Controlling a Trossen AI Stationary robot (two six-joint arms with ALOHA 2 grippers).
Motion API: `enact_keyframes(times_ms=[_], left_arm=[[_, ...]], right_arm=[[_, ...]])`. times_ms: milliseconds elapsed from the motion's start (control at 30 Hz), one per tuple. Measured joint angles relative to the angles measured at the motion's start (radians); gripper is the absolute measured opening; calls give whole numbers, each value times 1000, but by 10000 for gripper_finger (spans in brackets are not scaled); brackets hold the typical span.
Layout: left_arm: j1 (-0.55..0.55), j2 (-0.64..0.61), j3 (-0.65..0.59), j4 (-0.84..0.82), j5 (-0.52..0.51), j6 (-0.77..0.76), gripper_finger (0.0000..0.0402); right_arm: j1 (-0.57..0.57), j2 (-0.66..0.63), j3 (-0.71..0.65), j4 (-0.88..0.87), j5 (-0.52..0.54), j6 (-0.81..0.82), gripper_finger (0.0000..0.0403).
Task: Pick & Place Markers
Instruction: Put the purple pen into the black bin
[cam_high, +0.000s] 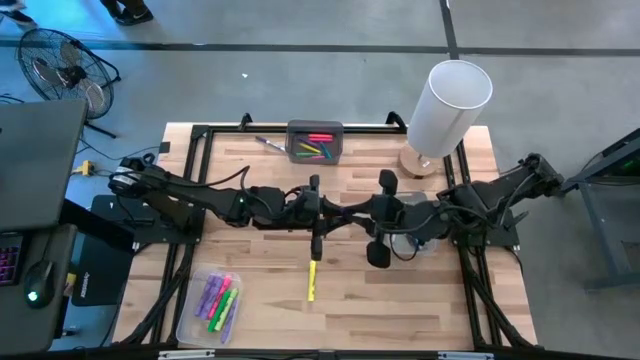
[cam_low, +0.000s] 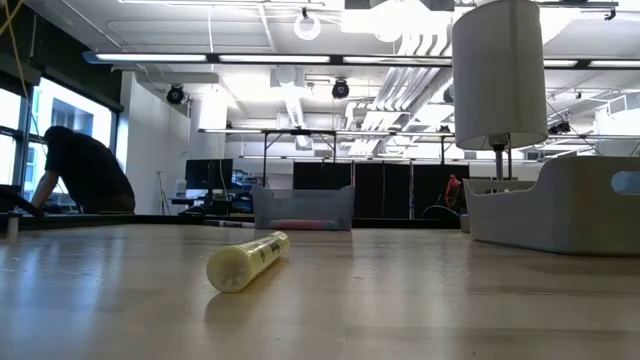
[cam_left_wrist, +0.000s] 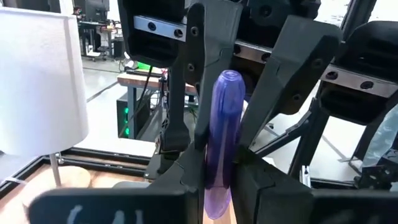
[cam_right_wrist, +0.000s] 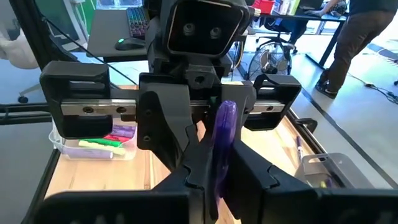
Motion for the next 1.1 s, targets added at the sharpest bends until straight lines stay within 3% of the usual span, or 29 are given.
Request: enact_keyframes(times_ms=[300,500,767,967,1100], left_arm=[[18,-1,1,-110,-52,-138,51],[118,-4,0,-338,82,-307,41],[404,-7,0,-611,340,-287,45],[673,39,2,-697,455,-98,46],[837,112,21,-713,567,-4,47]], right_arm=[[-66,0,0,-2,7,11,95],[-144,-22,0,-9,28,12,135],[-255,-36,0,-183,18,55,160],[-337,-37,0,-466,22,267,157],[-382,-39,-46,-551,34,408,152]])
